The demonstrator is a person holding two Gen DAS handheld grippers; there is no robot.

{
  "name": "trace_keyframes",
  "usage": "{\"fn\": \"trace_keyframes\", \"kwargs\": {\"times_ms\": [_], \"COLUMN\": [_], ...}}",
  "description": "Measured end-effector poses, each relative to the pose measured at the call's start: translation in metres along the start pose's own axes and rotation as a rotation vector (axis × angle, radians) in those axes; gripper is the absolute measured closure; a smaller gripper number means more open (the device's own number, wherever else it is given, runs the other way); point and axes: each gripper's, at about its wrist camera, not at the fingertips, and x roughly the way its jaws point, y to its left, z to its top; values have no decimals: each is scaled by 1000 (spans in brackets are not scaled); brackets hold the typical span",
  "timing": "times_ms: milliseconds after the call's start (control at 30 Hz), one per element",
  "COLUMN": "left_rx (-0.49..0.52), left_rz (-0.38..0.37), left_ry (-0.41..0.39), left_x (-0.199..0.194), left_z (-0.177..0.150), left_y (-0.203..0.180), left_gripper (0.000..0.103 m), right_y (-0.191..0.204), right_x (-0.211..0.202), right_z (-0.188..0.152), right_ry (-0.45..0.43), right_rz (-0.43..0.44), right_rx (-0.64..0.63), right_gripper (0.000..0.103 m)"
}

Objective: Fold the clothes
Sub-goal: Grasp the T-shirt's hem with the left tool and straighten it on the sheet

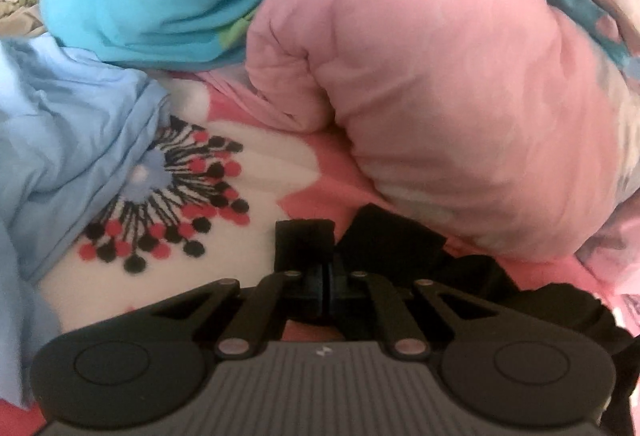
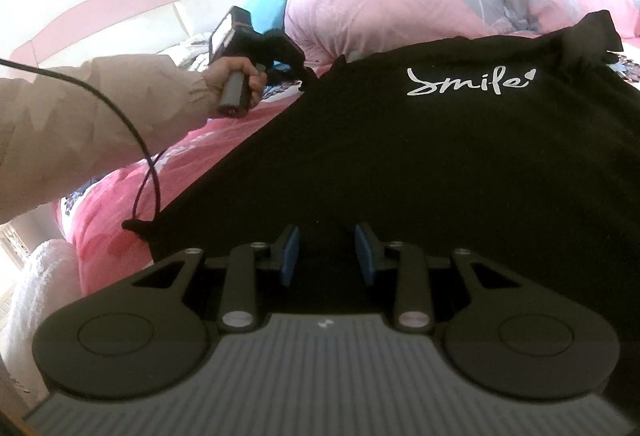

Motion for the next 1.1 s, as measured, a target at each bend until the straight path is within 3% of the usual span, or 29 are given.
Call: {"fn": "trace_keyframes", "kwargs": {"times_ms": [100,200,233,300,467,633,767,900,1033,1100], "left_rx": [1,-32,-43,-58,-57,24,139,227,373,398], "left_rz": [-8,-22,-27,-5,-21,-80,-149,-209,-135,-128], "left_ry": [11,26,31,14,-30,30,120,156,136,87], "left_x": [-1,-14,-19,-37,-109,-185,-235,-262,-278,-289], "left_z": [2,4,4,4,2,-21,-75,-142,-201,-217], "left_y": [2,5,6,8,19,17,6,-1,-9,-8], "left_gripper": [98,90,83,50,49,49,49,49,49,48], "right_y": [-2,-4,-4,-5,-3,-3,-2,-3,-4,-3], "right_x": [0,0,0,0,0,0,-1,-3,-4,-4], "right_z": [0,1,1,1,0,0,-2,-3,-4,-5], "right_ry": [2,4,4,4,1,-6,-16,-25,-33,-37], "right_rz": [4,11,13,15,9,5,-1,2,2,-5], "right_rx": [4,11,16,19,6,0,-9,-9,2,0], "right_gripper": [73,73,73,73,73,73,73,73,73,73]}}
